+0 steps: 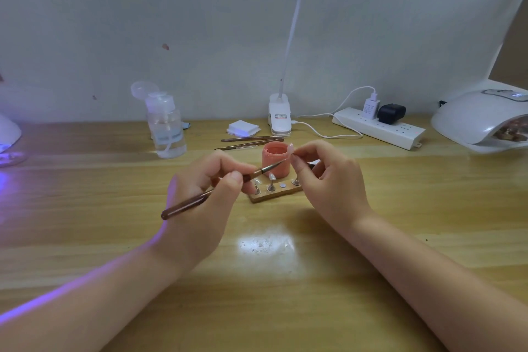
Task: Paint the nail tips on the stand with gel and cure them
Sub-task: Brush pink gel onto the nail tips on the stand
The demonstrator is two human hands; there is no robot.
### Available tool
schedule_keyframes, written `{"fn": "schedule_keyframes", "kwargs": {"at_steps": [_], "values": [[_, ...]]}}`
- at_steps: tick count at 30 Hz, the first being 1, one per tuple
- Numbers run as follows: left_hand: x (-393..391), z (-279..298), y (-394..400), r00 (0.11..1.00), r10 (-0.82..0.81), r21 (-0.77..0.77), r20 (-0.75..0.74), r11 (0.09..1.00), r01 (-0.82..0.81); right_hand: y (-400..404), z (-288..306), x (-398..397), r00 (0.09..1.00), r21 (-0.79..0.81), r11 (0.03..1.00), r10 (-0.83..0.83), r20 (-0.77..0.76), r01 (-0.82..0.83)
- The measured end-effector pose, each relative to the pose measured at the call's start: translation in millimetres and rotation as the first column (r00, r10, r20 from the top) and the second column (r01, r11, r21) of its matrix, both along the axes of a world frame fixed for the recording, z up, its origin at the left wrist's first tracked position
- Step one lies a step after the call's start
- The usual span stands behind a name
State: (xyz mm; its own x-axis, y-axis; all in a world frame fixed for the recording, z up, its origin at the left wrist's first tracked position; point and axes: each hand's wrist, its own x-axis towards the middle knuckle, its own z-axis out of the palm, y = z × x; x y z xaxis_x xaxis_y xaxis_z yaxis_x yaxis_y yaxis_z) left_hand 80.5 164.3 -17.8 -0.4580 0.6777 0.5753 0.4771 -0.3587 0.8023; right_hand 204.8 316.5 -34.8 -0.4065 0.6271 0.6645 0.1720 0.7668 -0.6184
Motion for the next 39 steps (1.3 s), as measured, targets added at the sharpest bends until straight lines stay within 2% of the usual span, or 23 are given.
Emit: {"fn": "schedule_keyframes", "kwargs": {"at_steps": [5, 13, 17, 19, 22, 27, 31, 35, 39], "values": [[-3.3, 5.4, 9.3, 0.993, 0.027, 0.026, 0.115, 0.999, -0.030, 1.3, -4.2, 0.1, 1.000, 0.003, 1.000, 0.003, 0.022, -0.003], [-38.0, 29.7, 24.4, 0.931, 0.008, -0.063, 0.365, 0.998, 0.016, -1.1, -11.3, -4.6, 0.999, 0.059, 0.998, 0.021, 0.047, -0.024], [-50.4, 37.5, 40.2, 0.894, 0.087, -0.146, 0.440, 0.989, -0.024, 0.6, -13.1, -5.7, 0.998, 0.060, 0.998, 0.024, 0.053, -0.027], [-54.8, 41.0, 51.3, 0.928, 0.146, -0.207, 0.343, 0.975, -0.077, 1.0, -13.5, -6.3, 0.998, 0.062, 0.998, 0.018, 0.052, -0.022], [-56.5, 52.3, 71.3, 0.971, 0.215, -0.253, 0.102, 0.950, -0.184, 0.9, -13.9, -6.9, 0.999, 0.074, 0.997, 0.013, 0.051, -0.016], [-51.1, 70.1, 106.9, 0.941, 0.215, -0.420, -0.262, 0.852, -0.312, 1.4, -14.8, -7.6, 0.998, 0.092, 0.996, 0.013, 0.054, -0.018], [-45.8, 71.9, 125.3, 0.938, 0.119, -0.578, -0.326, 0.760, -0.297, 2.1, -15.1, -8.2, 0.999, 0.094, 0.995, 0.018, 0.048, -0.022], [-39.1, 68.4, 131.7, 0.915, 0.087, -0.638, -0.393, 0.691, -0.340, 2.1, -15.2, -8.4, 0.999, 0.092, 0.995, 0.022, 0.037, -0.025], [-42.7, 59.4, 133.9, 0.955, 0.080, -0.689, -0.286, 0.675, -0.264, 2.5, -15.1, -8.4, 0.999, 0.083, 0.996, 0.027, 0.042, -0.031]]}}
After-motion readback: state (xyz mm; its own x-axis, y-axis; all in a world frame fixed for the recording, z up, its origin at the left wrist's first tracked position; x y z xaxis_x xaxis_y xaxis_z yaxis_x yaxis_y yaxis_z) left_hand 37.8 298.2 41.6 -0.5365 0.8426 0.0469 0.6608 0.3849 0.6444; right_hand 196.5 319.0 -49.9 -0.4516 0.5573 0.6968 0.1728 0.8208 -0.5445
